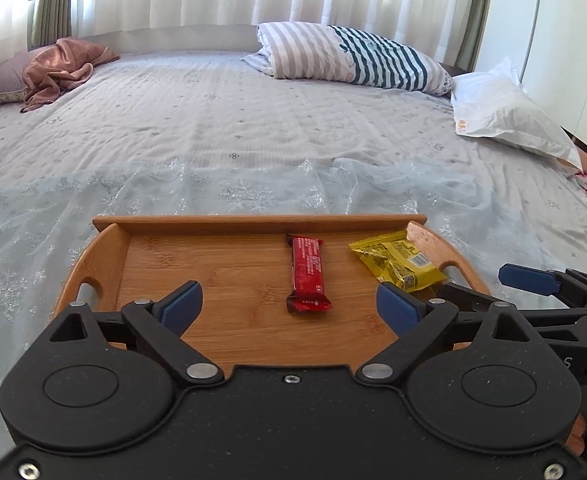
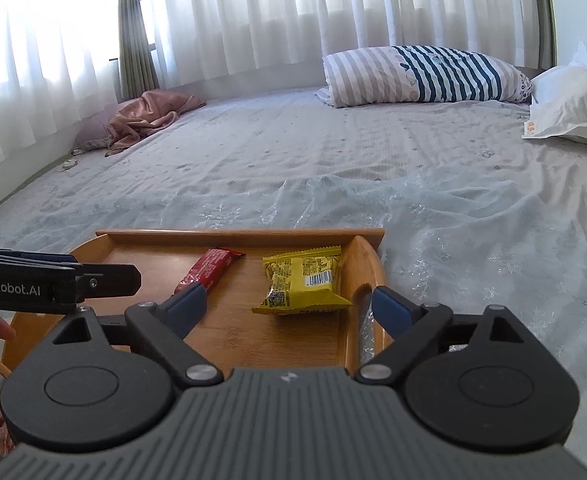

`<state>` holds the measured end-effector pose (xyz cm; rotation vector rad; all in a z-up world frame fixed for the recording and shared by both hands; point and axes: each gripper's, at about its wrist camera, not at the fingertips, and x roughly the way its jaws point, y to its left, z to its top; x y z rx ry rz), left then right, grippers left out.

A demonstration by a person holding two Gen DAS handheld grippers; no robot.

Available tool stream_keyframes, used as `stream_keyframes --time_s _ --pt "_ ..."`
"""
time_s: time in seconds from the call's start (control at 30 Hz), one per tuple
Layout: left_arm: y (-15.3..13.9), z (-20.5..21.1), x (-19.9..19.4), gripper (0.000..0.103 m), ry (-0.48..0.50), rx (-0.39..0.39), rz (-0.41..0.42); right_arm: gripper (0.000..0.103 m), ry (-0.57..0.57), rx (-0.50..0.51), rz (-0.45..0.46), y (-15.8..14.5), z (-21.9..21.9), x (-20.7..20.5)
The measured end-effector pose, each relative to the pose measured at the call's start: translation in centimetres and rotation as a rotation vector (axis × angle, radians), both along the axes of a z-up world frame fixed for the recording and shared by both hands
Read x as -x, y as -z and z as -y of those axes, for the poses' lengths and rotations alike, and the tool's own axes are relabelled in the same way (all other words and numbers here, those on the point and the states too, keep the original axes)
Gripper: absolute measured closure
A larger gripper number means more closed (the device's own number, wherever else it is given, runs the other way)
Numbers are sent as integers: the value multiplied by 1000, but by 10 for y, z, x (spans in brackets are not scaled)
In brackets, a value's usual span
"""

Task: Organize snacks
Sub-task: 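Open both tools to drop the red bar and yellow packet on the tray, then move both tools back toward the snack pile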

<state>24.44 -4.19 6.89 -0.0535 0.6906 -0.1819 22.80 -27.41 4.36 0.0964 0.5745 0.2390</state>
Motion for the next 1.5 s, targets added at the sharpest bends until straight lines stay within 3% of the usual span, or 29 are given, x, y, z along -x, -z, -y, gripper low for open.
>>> stream_keyframes --time_s 0.37,0.73,1.5 --pt "-21 -1 38 7 33 1 39 1 -11 -6 36 -11 8 34" --pt "-23 -10 100 5 47 11 70 0 -16 16 60 -7 11 75" --pt "18 -15 199 2 -7 4 56 0 48 92 122 13 23 153"
